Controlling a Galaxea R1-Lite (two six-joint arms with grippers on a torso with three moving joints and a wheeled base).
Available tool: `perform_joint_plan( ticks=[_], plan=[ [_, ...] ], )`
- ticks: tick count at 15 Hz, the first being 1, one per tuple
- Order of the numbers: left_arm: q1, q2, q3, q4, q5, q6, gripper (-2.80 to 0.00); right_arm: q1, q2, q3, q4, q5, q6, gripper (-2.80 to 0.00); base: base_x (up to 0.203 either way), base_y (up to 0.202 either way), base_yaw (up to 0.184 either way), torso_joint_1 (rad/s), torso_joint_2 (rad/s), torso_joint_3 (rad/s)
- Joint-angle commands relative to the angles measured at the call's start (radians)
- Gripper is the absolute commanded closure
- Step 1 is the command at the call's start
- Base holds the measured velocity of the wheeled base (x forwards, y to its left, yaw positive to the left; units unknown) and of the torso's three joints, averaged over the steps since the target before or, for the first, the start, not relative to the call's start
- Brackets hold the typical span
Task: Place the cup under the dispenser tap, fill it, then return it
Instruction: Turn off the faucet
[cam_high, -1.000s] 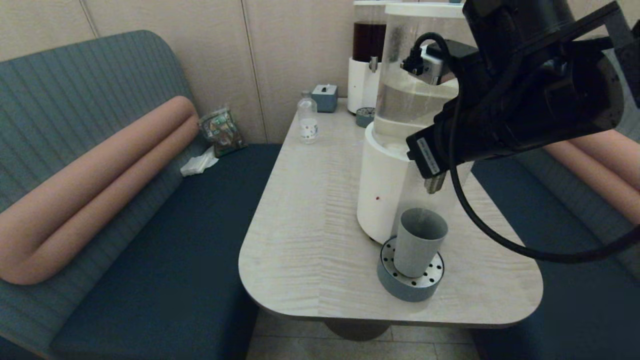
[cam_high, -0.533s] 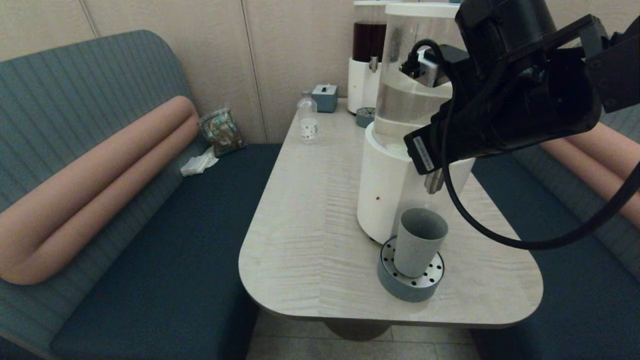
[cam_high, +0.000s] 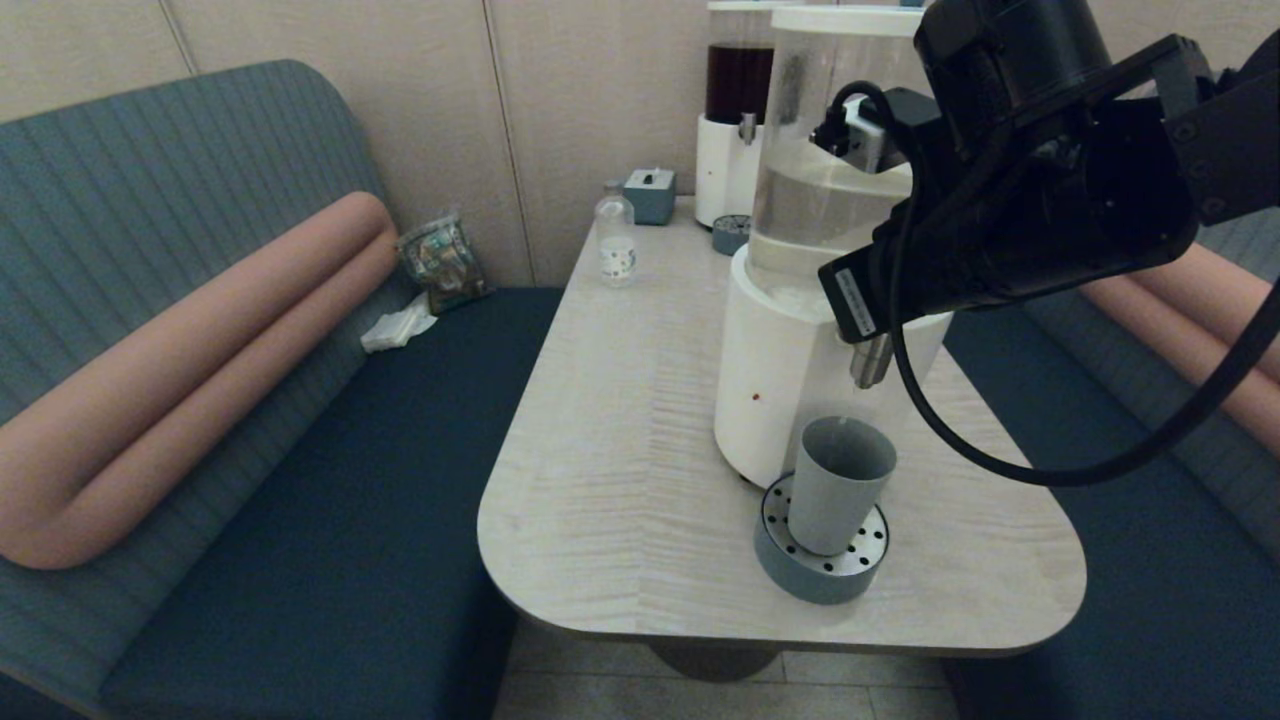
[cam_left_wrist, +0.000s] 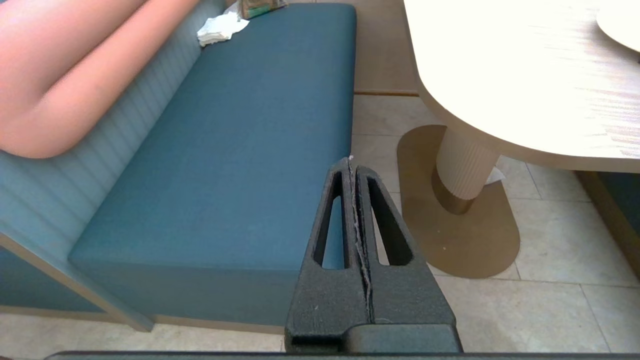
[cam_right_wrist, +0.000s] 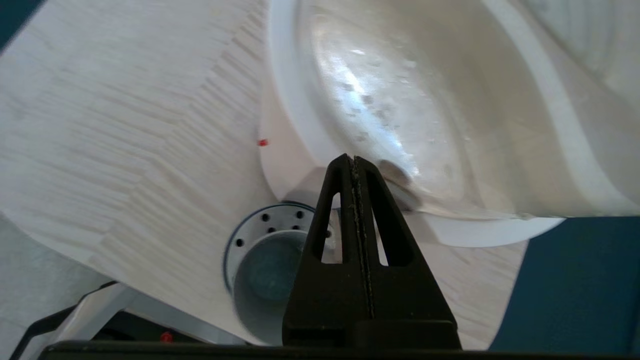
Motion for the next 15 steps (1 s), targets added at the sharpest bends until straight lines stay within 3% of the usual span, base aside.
perform_joint_plan(
  ticks=[1,15],
  plan=[
    [0.0,0.001,0.002,0.0,0.001,0.0,0.0,0.0,-0.001,0.002,0.007,-0.002,0.0,0.0,0.0,0.0,0.0,0.0,0.0,0.0],
    [0.0,0.001,0.002,0.0,0.001,0.0,0.0,0.038,-0.038,0.01,0.016,0.042,-0.001,0.0,0.0,0.0,0.0,0.0,0.0,0.0]
  ],
)
